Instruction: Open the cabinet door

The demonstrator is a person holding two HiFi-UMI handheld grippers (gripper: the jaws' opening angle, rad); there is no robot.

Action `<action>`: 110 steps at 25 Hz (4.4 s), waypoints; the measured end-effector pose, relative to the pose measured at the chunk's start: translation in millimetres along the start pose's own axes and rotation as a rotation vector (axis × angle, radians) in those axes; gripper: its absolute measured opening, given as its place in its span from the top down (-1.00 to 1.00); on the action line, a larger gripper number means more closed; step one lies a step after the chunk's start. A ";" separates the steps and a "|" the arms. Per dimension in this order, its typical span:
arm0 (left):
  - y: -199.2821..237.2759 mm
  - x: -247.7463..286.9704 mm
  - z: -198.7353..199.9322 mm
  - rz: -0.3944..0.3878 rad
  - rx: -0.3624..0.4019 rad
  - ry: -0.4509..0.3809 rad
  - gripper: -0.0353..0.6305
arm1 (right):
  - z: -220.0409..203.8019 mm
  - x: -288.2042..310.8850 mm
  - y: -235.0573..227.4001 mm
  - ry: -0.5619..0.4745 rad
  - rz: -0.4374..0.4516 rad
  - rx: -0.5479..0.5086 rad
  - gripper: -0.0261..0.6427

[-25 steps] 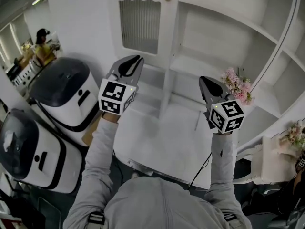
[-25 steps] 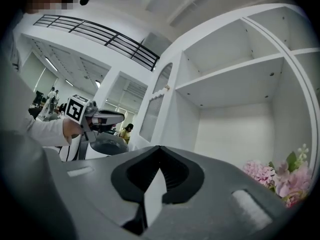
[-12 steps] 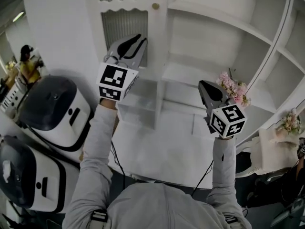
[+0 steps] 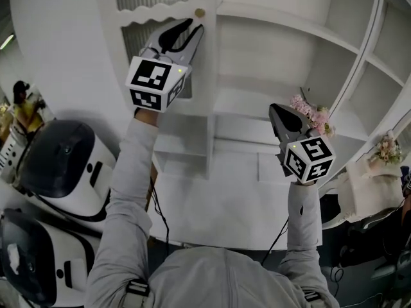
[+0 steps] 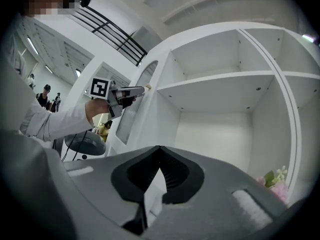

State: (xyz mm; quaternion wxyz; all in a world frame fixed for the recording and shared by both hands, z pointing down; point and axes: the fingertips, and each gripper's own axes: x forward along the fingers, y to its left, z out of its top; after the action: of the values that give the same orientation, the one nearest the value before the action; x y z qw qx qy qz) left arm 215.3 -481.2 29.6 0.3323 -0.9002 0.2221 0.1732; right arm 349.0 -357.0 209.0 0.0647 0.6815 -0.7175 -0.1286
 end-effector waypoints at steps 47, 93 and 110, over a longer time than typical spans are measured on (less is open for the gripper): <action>-1.9 -5.9 38.7 -0.058 0.086 -0.222 0.62 | 23.6 51.3 54.9 0.006 0.064 0.054 0.91; 2.3 -64.4 72.4 -0.023 0.005 -0.117 0.62 | 63.3 95.0 157.5 0.034 0.315 0.119 0.63; 29.0 -153.5 107.6 -0.171 -0.056 -0.200 0.61 | 90.3 64.1 250.1 0.054 0.117 0.109 0.66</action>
State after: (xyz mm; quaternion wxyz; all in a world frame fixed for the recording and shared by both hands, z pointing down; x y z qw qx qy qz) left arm 53.5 -384.6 7.6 0.3409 -0.9030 0.1054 0.2393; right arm 80.4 -402.5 185.4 0.0544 0.6442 -0.7600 -0.0670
